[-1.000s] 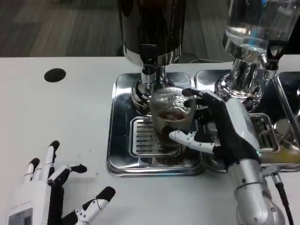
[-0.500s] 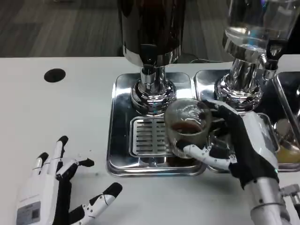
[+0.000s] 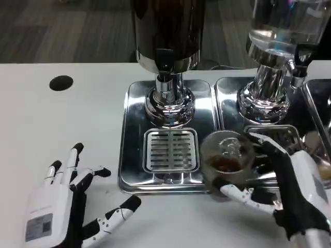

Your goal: Grasp the cup under the faucet to collect the drink, then remove the cup.

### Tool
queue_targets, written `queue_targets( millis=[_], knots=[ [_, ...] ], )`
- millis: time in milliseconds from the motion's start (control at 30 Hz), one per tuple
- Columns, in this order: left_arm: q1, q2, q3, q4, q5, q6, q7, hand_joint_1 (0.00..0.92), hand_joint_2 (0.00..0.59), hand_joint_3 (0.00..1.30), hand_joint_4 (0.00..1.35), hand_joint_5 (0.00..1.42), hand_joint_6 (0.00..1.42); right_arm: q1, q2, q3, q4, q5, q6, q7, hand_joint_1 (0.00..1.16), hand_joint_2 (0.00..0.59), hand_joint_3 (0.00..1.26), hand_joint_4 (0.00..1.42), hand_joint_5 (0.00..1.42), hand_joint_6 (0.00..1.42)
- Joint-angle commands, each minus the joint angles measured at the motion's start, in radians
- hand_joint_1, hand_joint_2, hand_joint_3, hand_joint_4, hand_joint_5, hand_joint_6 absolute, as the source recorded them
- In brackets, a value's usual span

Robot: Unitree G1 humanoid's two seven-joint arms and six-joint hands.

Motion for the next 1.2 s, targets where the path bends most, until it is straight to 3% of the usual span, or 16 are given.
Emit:
queue_targets(
  millis=[33,267,433,733,967,1200],
  knots=[
    [-0.012,0.003,-0.018,0.017,0.011,-0.006,-0.007,0.000,0.101,0.47,0.00,0.13,0.06,0.034,0.002,-0.023,-0.071,0.010,-0.057,-0.022,0.78,0.233,0.52,0.61,0.48,0.51],
    [-0.015,0.006,-0.026,0.016,0.010,-0.002,-0.006,0.000,0.101,0.46,0.00,0.13,0.06,0.115,0.003,-0.037,-0.139,0.010,-0.083,-0.022,0.77,0.233,0.52,0.61,0.48,0.51],
    [-0.017,0.006,-0.031,0.013,0.015,0.003,-0.009,0.000,0.100,0.46,0.00,0.13,0.06,0.165,0.006,-0.041,-0.138,0.017,-0.123,-0.028,0.77,0.234,0.53,0.61,0.48,0.51],
    [-0.010,0.007,-0.032,-0.003,0.022,0.012,-0.012,0.000,0.100,0.46,0.00,0.13,0.06,0.195,0.001,-0.035,-0.073,0.005,-0.185,-0.047,0.77,0.234,0.53,0.61,0.47,0.51],
    [0.012,0.011,-0.028,-0.025,0.026,0.026,-0.015,0.000,0.100,0.46,0.00,0.13,0.06,0.164,-0.006,-0.009,0.013,-0.020,-0.229,-0.058,0.77,0.233,0.52,0.59,0.47,0.50],
    [0.043,0.014,-0.024,-0.081,0.060,0.067,-0.023,0.000,0.100,0.46,0.00,0.13,0.06,0.141,-0.012,-0.016,0.078,-0.018,-0.286,-0.082,0.76,0.229,0.47,0.55,0.45,0.48]
  ],
)
